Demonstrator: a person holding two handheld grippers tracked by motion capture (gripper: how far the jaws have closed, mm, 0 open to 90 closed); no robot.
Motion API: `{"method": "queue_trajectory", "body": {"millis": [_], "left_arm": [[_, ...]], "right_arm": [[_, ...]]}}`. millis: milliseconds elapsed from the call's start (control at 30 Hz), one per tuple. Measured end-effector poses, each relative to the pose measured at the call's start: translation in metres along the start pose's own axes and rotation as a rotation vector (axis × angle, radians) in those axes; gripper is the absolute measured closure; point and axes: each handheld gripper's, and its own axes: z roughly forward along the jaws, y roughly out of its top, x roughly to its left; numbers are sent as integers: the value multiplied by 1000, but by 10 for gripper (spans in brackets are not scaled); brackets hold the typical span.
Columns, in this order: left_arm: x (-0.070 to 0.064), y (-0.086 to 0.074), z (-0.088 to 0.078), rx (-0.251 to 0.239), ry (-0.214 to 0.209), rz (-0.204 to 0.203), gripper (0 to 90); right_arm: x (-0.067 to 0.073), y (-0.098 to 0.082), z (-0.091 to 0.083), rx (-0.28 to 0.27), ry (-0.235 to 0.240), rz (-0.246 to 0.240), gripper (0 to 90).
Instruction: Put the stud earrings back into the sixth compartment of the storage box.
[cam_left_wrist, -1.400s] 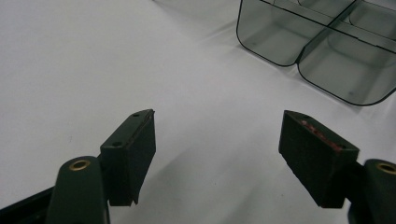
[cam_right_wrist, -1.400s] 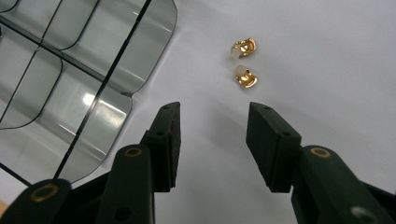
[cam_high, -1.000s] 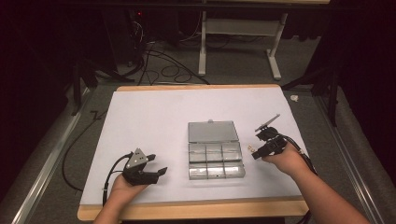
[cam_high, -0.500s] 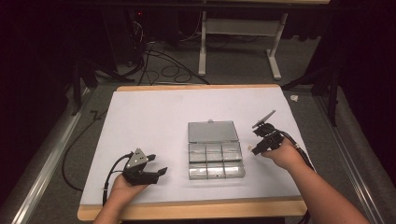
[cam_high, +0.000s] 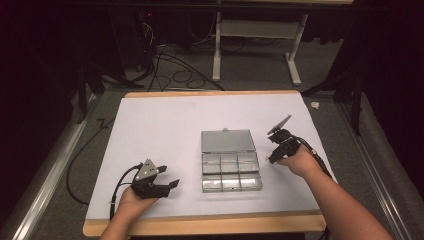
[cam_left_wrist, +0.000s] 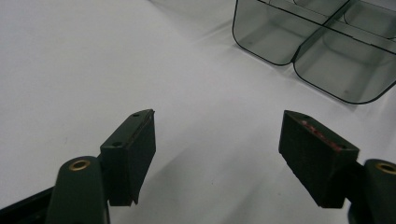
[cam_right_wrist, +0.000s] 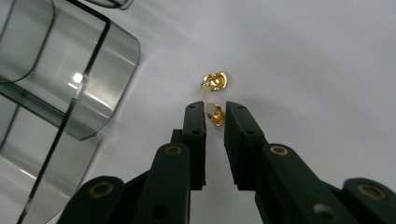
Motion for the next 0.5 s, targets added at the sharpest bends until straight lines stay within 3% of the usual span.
{"method": "queue_trajectory", "body": {"millis": [200, 300, 500], "left_arm": [[0, 0, 0, 1, -3, 0, 277], [0, 0, 0, 1, -4, 0, 278], [0, 0, 0, 1, -7, 1, 278]], "right_arm": [[-2, 4, 0, 4, 7, 15, 809], [-2, 5, 2, 9, 7, -8, 809], [-1, 7, 6, 26, 0, -6, 831]]}}
